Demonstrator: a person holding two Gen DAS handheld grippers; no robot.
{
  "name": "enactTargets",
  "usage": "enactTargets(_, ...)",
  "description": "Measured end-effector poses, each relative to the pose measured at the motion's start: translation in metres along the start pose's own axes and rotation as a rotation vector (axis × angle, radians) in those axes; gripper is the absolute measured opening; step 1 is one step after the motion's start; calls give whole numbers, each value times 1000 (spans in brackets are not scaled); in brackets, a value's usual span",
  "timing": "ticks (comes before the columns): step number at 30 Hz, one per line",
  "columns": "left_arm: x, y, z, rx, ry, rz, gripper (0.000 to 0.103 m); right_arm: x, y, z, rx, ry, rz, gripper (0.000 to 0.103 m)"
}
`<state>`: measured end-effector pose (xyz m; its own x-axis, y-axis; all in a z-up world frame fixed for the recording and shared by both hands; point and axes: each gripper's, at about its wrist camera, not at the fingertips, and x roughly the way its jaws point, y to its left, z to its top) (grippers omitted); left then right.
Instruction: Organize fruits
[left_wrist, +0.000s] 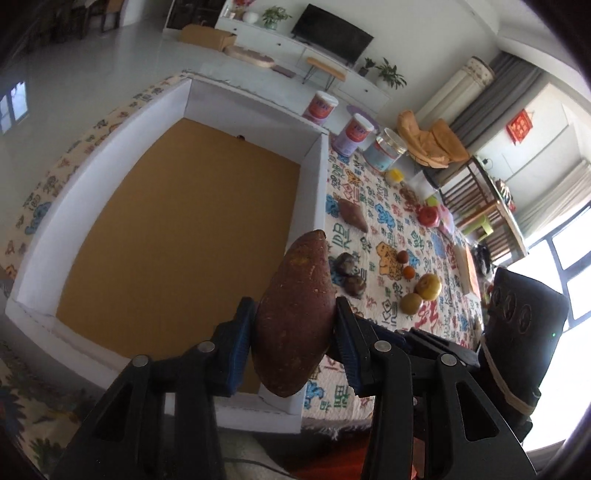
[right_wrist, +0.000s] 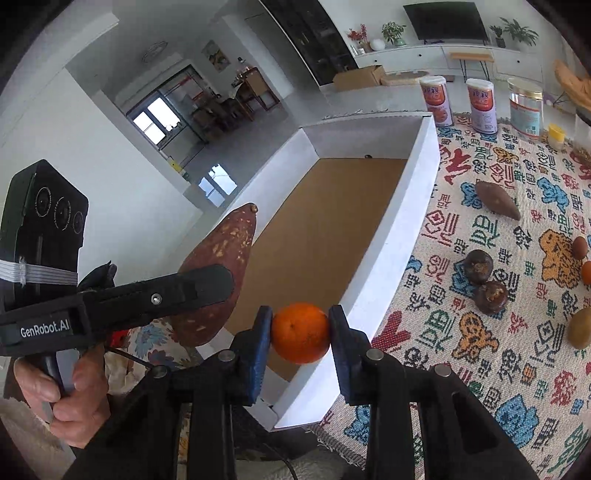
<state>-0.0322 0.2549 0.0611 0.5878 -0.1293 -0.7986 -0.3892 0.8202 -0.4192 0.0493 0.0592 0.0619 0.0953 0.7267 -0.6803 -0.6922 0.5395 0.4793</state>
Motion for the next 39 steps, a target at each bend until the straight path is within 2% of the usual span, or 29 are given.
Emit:
enactTargets(3, 18, 32, -5, -49, -4, 109, 44, 41, 23, -2, -65, 66, -33, 32)
enactTargets(6, 39, 50, -10, -56, 4, 196, 44, 73, 25, -10, -75, 121, -64, 32)
enactTargets(10, 53, 55, -15, -24, 6, 270, 45, 85, 15, -19, -48, 128, -92, 33)
enactTargets(11, 52, 52, -15, -8, -16, 286, 48, 81, 12, -19, -36, 114, -85, 35)
enactTargets(13, 47, 41, -14, 26, -66, 299, 67, 69, 4, -18, -21, 71, -75, 43)
enactTargets(14, 45, 35, -13, 41, -96, 303, 85, 60, 2, -18, -19, 45, -79, 47)
enactTargets(15, 43, 28, -13, 53, -123, 313, 94, 52, 0, -18, -22, 17, -96, 57)
enactTargets(16, 41, 20, -13, 68, -149, 321, 94, 44, -4, -18, -26, -9, -119, 68)
enactTargets(20, 37, -19, -19, 165, -209, 282, 95, 5, -22, -27, -27, -95, -186, 87)
enactTargets(21, 37, -32, -24, 194, -224, 264, 95, -8, -31, -33, -25, -130, -233, 97)
enactTargets(22, 38, -45, -30, 227, -235, 241, 95, -20, -39, -41, -17, -163, -281, 103)
enactTargets(24, 46, -77, -45, 303, -232, 179, 97, -46, -69, -59, 31, -229, -408, 103)
enactTargets(26, 62, -110, -65, 385, -187, 104, 97, -65, -106, -80, 92, -272, -552, 103)
enactTargets(28, 86, -144, -88, 470, -100, 38, 97, -81, -142, -104, 162, -278, -723, 103)
enactTargets(31, 133, -184, -117, 562, -5, -1, 97, -100, -199, -137, 303, -259, -908, 103)
enactTargets(33, 166, -202, -134, 606, 19, 29, 97, -112, -232, -156, 412, -253, -956, 103)
enactTargets(35, 194, -209, -143, 626, 31, 69, 97, -125, -261, -169, 568, -254, -915, 103)
enactTargets(36, 206, -209, -144, 629, 28, 89, 97, -130, -269, -172, 604, -271, -899, 103)
enactTargets(39, 233, -205, -146, 646, 34, 141, 97, -133, -283, -170, 625, -275, -938, 103)
